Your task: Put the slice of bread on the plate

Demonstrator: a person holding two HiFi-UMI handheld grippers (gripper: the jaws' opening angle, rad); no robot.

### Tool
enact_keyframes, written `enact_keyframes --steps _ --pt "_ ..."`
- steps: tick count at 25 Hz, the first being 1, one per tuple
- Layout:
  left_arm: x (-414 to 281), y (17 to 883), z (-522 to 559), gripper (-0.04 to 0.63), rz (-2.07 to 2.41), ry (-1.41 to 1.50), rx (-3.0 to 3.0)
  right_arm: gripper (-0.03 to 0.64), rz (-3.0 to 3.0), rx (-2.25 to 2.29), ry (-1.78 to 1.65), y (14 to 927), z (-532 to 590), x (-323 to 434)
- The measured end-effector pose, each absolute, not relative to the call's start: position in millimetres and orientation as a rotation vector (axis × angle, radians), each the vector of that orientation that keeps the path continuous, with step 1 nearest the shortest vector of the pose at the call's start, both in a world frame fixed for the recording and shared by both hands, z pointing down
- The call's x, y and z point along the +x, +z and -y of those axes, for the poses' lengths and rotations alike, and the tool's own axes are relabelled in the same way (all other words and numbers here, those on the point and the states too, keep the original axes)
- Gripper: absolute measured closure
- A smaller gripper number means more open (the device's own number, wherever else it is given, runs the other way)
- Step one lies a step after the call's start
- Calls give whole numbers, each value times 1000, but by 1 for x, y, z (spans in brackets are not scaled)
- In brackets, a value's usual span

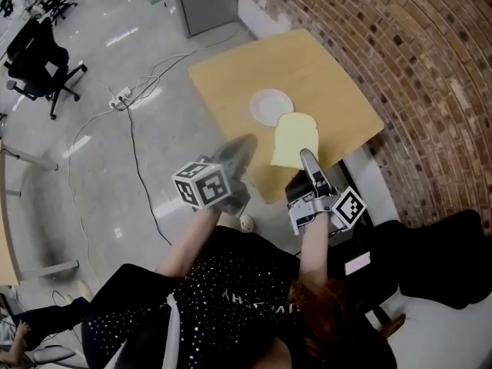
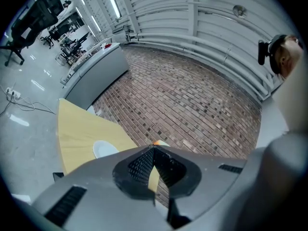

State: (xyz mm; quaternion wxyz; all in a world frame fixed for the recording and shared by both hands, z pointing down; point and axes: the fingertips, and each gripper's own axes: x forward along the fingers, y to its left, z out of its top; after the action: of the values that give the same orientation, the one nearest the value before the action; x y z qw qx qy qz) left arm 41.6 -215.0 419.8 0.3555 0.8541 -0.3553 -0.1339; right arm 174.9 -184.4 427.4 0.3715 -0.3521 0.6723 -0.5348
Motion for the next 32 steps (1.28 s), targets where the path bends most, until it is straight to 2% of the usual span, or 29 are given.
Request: enact_keyframes --steps 15,32 --pt "47 444 203 584 950 -266 2191 520 -1645 -939 -1448 463 164 175" --pt "25 460 311 584 845 -265 2108 520 -1673 -1148 -1531 495 283 162"
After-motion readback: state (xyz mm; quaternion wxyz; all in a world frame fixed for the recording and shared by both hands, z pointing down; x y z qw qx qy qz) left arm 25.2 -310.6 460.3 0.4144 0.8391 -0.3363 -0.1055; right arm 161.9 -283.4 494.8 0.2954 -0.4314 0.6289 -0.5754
